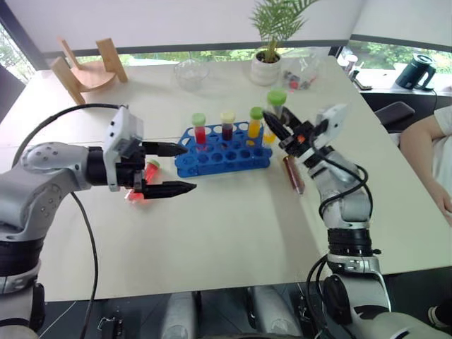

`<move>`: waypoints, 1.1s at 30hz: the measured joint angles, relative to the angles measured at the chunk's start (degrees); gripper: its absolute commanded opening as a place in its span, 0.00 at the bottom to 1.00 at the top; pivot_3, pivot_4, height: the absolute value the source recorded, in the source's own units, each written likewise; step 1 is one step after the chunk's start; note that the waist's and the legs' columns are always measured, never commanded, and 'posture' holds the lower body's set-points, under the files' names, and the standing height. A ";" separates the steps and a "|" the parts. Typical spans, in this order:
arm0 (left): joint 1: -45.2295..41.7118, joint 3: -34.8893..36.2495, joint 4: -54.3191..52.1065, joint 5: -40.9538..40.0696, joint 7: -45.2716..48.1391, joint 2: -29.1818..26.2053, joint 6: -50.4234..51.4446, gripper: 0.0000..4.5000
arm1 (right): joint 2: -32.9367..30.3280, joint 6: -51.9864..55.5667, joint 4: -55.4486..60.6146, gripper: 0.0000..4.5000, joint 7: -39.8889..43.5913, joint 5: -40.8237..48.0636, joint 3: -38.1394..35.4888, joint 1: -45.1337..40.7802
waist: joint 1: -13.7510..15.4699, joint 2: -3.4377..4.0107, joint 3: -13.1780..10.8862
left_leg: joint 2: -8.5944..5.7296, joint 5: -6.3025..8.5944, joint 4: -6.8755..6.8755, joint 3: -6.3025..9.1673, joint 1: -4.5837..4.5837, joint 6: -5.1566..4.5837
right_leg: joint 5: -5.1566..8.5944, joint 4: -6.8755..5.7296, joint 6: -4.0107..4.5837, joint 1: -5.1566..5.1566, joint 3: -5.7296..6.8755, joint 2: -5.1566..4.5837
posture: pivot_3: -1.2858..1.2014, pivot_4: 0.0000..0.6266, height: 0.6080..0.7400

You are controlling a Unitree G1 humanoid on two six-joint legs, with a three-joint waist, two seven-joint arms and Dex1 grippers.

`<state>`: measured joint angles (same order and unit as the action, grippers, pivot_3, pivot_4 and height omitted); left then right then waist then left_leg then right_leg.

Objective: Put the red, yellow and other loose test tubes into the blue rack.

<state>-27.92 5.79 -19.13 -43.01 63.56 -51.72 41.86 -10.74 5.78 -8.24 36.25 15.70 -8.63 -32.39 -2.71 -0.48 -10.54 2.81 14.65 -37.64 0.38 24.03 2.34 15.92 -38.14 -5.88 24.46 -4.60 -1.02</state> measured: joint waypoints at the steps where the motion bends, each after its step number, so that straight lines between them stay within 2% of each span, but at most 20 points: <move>1: -0.09 0.00 0.00 0.00 -0.01 0.00 -0.01 1.00 | 0.01 -1.19 -1.66 0.18 0.02 -0.32 0.42 0.07 | 0.01 0.01 0.00 | 0.00 0.00 0.00 0.00 0.00 0.00 | 0.00 0.00 0.00 0.00 0.00 0.00 | 0.52 0.24 1.00; 11: -0.41 -0.46 -0.10 0.04 -0.80 0.04 0.00 1.00 | 0.94 -10.00 -11.47 0.18 0.13 -1.44 3.22 -1.71 | 0.03 0.00 0.00 | 0.00 0.00 -0.01 -0.01 -0.02 0.01 | -0.01 -0.02 0.02 0.00 -0.01 0.00 | 0.52 0.24 1.00; 24: 0.09 -0.40 -1.91 -0.51 -2.72 0.04 0.46 1.00 | 1.26 -14.09 -17.05 0.18 0.03 -2.14 4.47 -2.70 | -0.15 0.00 0.00 | 0.00 0.00 -0.01 -0.01 -0.06 0.01 | -0.02 -0.06 0.02 0.00 -0.04 0.00 | 0.52 0.24 1.00; 26: 0.23 -0.40 -1.93 -0.81 -2.85 0.04 0.56 1.00 | 1.36 -14.12 -17.08 0.42 0.03 -2.15 4.79 -2.70 | -0.21 0.00 0.00 | 0.01 0.00 -0.01 -0.01 -0.06 0.01 | -0.02 -0.06 0.03 0.00 -0.04 0.01 | 0.52 0.24 1.00; 29: 0.23 -0.38 -2.02 -1.30 -3.06 0.04 0.64 1.00 | 1.60 -13.65 -17.03 0.72 0.20 -2.11 5.62 -2.61 | -0.41 0.00 0.00 | 0.01 0.00 -0.01 -0.01 -0.06 0.01 | -0.02 -0.07 0.03 0.00 -0.04 0.01 | 0.52 0.24 1.00; 30: 0.23 -0.38 -2.24 -1.39 -3.29 0.04 0.83 1.00 | 1.61 -13.37 -16.51 0.87 0.17 -2.23 6.24 -2.14 | -0.43 0.00 0.00 | 0.01 0.00 -0.01 0.00 -0.06 0.01 | -0.02 -0.07 0.03 0.00 -0.04 0.00 | 0.52 0.24 1.00; 31: 0.23 -0.38 -2.44 -1.43 -3.48 0.04 1.13 1.00 | 1.28 -12.77 -15.38 0.97 0.12 -2.57 6.69 -1.29 | -0.43 0.00 0.00 | 0.01 0.00 -0.01 0.00 -0.06 0.01 | -0.02 -0.07 0.03 0.00 -0.04 0.00 | 0.52 0.24 1.00; 33: 0.28 -0.37 -2.51 -1.46 -3.81 0.05 1.41 1.00 | -0.70 -9.99 -11.41 0.99 0.00 -3.47 7.80 1.20 | 0.00 0.00 0.00 | 0.00 0.00 -0.01 -0.01 -0.04 0.01 | -0.02 -0.06 0.03 -0.01 -0.03 -0.01 | 0.52 0.24 1.00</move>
<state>-27.64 5.42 -21.64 -44.48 59.75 -51.67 43.27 -11.43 -4.20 -19.65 36.25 12.23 -0.82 -31.18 -2.71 -0.48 -10.54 2.81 14.65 -37.66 0.37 23.98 2.35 15.90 -38.20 -5.85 24.46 -4.63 -1.03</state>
